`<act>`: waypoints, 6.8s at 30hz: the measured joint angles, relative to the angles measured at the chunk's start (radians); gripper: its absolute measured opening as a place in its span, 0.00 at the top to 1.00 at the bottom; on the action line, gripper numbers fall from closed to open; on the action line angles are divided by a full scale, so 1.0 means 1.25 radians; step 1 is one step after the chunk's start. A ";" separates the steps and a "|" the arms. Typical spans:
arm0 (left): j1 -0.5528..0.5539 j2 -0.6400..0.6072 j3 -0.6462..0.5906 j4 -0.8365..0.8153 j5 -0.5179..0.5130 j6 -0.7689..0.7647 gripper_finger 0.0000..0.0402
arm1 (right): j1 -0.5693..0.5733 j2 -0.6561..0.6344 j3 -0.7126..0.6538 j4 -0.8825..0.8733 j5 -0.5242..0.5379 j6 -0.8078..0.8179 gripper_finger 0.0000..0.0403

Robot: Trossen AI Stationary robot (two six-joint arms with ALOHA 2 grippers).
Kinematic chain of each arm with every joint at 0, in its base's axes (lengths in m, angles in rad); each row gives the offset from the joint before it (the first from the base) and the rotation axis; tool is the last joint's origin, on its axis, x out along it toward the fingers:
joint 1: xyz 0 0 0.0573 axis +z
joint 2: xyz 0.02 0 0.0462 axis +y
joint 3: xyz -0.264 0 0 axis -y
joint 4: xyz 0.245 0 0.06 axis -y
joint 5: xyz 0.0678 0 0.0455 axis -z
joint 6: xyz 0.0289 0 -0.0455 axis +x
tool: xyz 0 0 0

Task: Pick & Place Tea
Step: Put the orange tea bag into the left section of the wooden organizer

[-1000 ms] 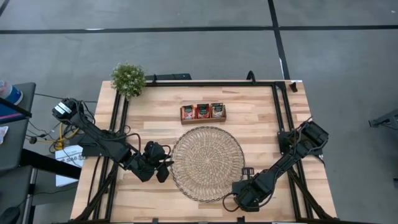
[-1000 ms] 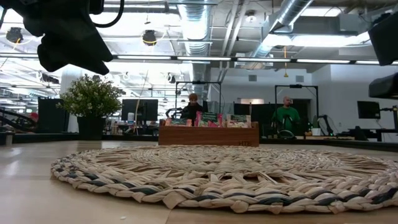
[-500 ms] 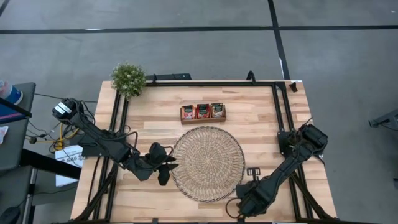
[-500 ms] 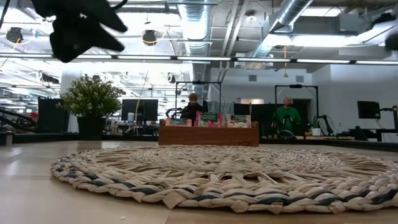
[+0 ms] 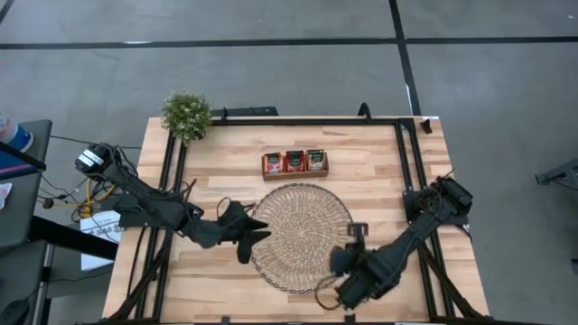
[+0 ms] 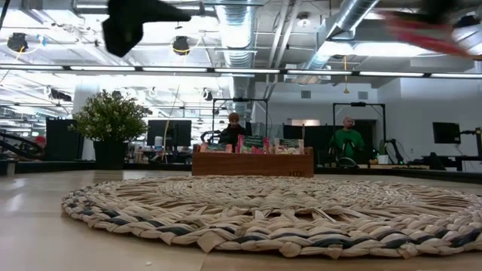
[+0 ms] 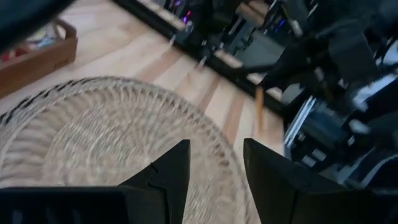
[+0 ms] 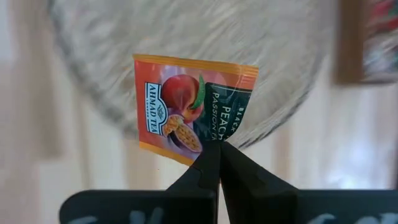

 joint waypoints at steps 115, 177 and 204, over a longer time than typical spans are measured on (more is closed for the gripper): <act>0.396 0.024 0.001 0.042 0.123 0.002 1.00 | -0.394 -0.001 0.127 0.017 0.105 -0.608 0.87; 0.727 0.263 -0.110 0.389 0.340 0.383 1.00 | -0.279 -0.832 -0.634 0.597 -0.017 -0.302 0.82; 0.727 0.263 -0.109 0.334 0.329 0.461 1.00 | -0.279 -0.832 -0.634 0.601 -0.016 -0.303 0.82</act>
